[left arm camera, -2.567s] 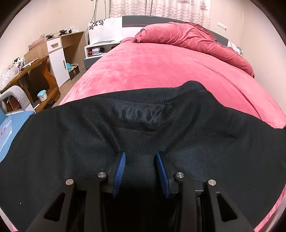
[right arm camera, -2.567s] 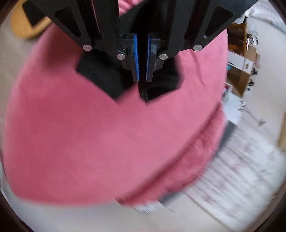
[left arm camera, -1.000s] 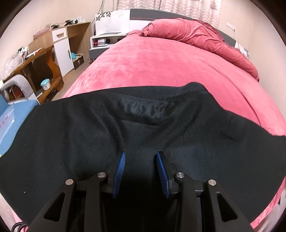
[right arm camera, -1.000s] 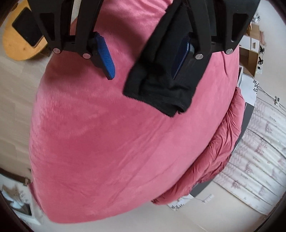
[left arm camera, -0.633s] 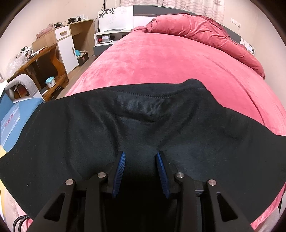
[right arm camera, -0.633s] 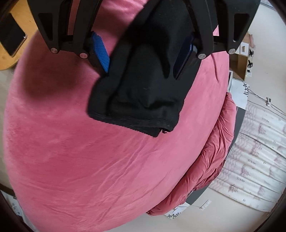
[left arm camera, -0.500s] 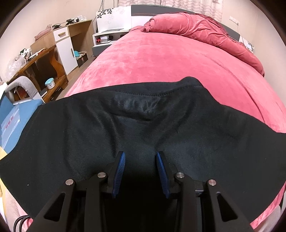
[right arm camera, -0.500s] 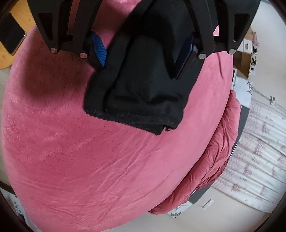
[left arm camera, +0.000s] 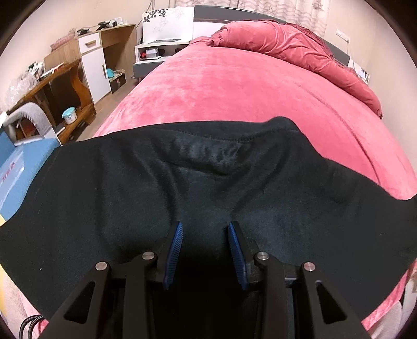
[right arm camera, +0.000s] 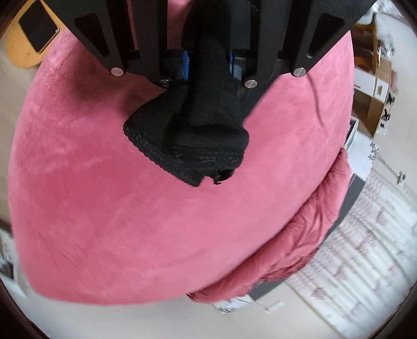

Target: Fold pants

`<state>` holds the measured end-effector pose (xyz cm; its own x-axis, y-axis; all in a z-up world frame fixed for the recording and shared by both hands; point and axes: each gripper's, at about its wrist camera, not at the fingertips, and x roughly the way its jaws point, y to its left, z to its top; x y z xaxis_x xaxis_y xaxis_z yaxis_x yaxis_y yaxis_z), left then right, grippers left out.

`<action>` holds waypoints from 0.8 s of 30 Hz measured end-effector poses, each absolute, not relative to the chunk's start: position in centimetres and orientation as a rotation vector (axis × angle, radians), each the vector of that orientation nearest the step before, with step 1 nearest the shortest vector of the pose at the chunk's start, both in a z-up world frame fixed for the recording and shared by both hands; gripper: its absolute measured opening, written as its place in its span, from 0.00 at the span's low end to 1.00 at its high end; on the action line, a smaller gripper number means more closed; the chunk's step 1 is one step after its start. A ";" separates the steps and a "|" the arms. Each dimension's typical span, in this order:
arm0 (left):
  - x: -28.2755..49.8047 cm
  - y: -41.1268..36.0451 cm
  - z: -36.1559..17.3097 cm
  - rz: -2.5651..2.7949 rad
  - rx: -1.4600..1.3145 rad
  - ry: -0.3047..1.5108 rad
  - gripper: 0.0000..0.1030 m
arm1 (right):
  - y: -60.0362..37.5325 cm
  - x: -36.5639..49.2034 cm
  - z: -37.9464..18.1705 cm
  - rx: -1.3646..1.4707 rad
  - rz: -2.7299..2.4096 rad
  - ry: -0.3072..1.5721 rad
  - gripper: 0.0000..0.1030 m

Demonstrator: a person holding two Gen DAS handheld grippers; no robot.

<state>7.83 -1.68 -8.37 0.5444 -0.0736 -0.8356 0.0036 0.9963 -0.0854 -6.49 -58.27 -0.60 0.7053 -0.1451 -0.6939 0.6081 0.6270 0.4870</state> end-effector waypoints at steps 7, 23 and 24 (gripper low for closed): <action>7.6 2.0 -6.6 -0.108 -0.188 0.957 0.36 | -49.7 -4.8 6.4 0.611 -0.287 0.609 0.18; 6.4 12.0 -3.7 0.044 -0.306 0.828 0.36 | -28.7 -1.0 7.8 0.278 0.036 0.701 0.18; 6.2 12.2 -3.9 0.051 -0.308 0.833 0.36 | -27.3 -0.9 7.2 0.234 0.048 0.714 0.18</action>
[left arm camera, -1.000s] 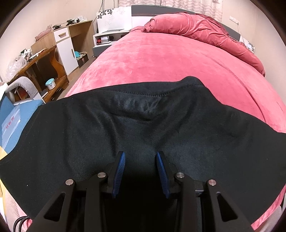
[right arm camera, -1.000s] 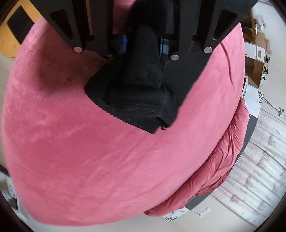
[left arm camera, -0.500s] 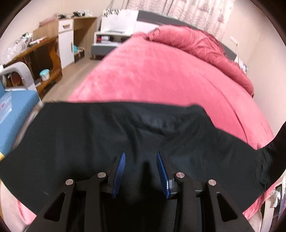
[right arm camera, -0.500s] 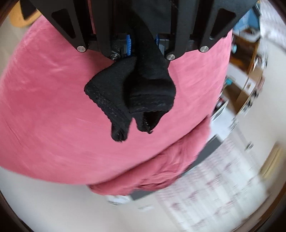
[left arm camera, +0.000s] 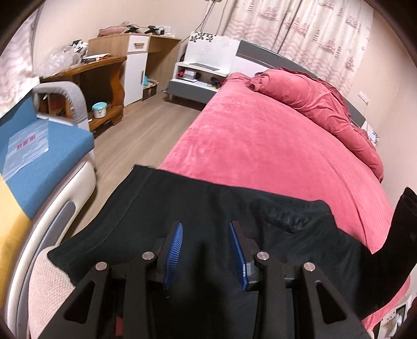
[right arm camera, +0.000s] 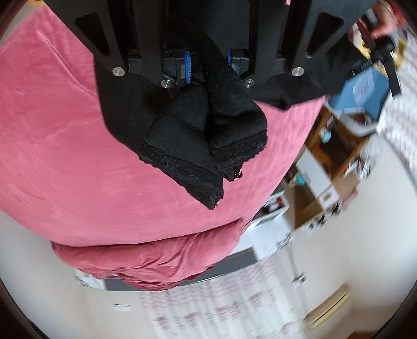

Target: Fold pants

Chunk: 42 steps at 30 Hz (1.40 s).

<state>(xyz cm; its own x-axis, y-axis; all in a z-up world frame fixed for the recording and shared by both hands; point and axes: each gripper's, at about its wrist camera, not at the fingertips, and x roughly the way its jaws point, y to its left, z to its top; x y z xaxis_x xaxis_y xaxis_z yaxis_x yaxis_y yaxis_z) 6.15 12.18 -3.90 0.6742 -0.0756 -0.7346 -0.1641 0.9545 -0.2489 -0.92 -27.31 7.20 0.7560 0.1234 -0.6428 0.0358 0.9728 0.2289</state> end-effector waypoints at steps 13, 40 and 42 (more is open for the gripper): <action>5.1 7.1 -5.5 -0.097 -0.279 0.912 0.36 | -16.5 -0.3 -0.9 -0.104 0.179 0.859 0.19; 8.0 -4.9 -6.6 -0.510 -0.394 1.023 0.50 | -30.0 -1.2 -1.1 0.233 0.091 0.903 0.43; 8.4 -6.0 -7.4 -0.505 -0.361 1.065 0.50 | -30.6 -0.6 -2.3 0.209 0.059 0.946 0.39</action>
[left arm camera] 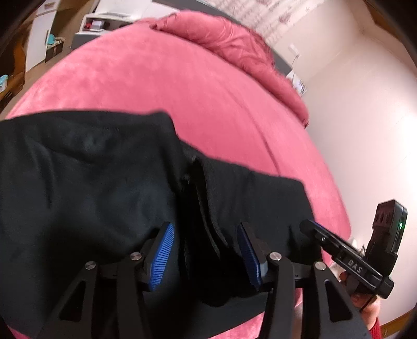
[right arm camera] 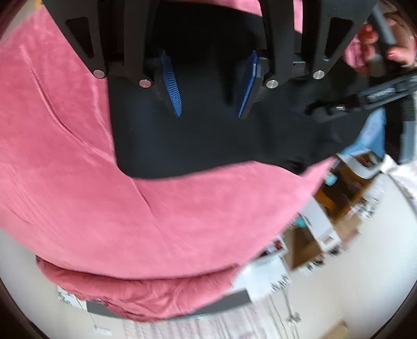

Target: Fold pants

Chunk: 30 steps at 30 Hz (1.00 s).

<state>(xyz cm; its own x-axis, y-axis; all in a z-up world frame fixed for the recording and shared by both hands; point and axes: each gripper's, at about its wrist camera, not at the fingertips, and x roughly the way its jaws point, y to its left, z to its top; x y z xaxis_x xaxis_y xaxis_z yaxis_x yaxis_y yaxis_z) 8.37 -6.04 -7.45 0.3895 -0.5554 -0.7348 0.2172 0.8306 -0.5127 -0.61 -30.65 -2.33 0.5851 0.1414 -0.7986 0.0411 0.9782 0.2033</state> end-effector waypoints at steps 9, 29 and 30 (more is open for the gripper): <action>6.2 -9.2 -7.4 -0.584 -0.160 1.087 0.19 | -35.6 -1.3 -4.9 0.277 -0.100 1.059 0.00; 4.9 -6.3 -8.3 -0.537 -0.167 1.061 0.37 | -31.2 1.5 -1.4 0.162 -0.077 0.927 0.45; 4.8 -6.0 -8.4 -0.542 -0.178 1.062 0.37 | -31.1 2.4 -2.0 0.173 -0.066 0.952 0.45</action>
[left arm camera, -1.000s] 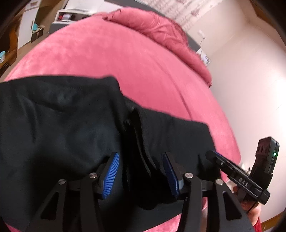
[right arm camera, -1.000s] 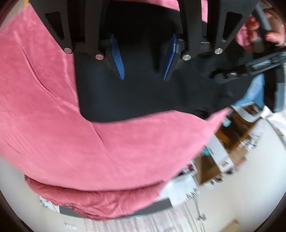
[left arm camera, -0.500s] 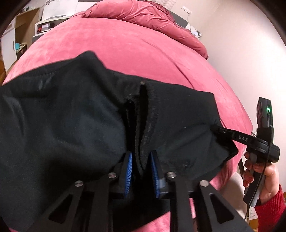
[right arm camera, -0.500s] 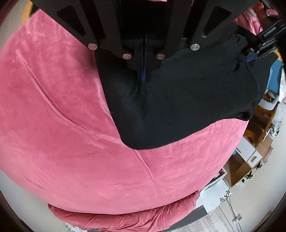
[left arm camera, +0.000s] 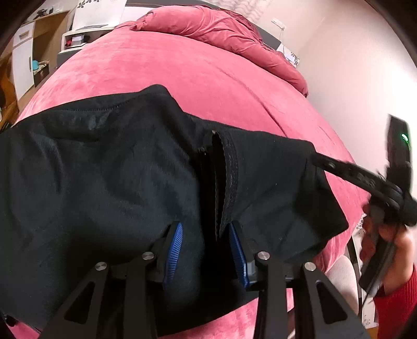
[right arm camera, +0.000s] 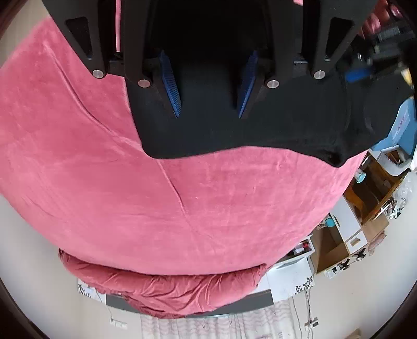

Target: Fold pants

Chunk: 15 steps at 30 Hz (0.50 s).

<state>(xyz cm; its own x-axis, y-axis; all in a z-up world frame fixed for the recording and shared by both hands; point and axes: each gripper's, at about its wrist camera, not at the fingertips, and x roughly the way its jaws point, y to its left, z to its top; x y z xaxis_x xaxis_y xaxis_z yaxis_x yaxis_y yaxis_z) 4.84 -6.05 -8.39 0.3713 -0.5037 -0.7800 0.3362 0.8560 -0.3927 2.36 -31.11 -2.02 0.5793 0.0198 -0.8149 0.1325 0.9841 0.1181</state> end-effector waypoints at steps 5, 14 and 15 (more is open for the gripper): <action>4.7 -3.3 -8.4 -0.471 -0.234 1.088 0.39 | -30.9 4.1 -4.2 0.173 -0.112 1.029 0.45; 4.8 7.8 -4.4 -0.199 -0.339 0.893 0.40 | -24.1 0.8 -1.7 0.172 0.092 0.959 0.47; 5.0 8.7 -4.1 -0.176 -0.337 0.876 0.40 | -23.4 0.7 -1.8 0.170 0.116 0.966 0.47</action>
<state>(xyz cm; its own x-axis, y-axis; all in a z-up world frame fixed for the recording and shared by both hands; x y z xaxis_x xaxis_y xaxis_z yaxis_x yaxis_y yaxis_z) 4.97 8.75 -4.13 0.6304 -0.2867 -0.7214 0.0135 0.9332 -0.3591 0.69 -23.44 -1.80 0.5643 0.1734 -0.8071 -0.0220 0.9805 0.1952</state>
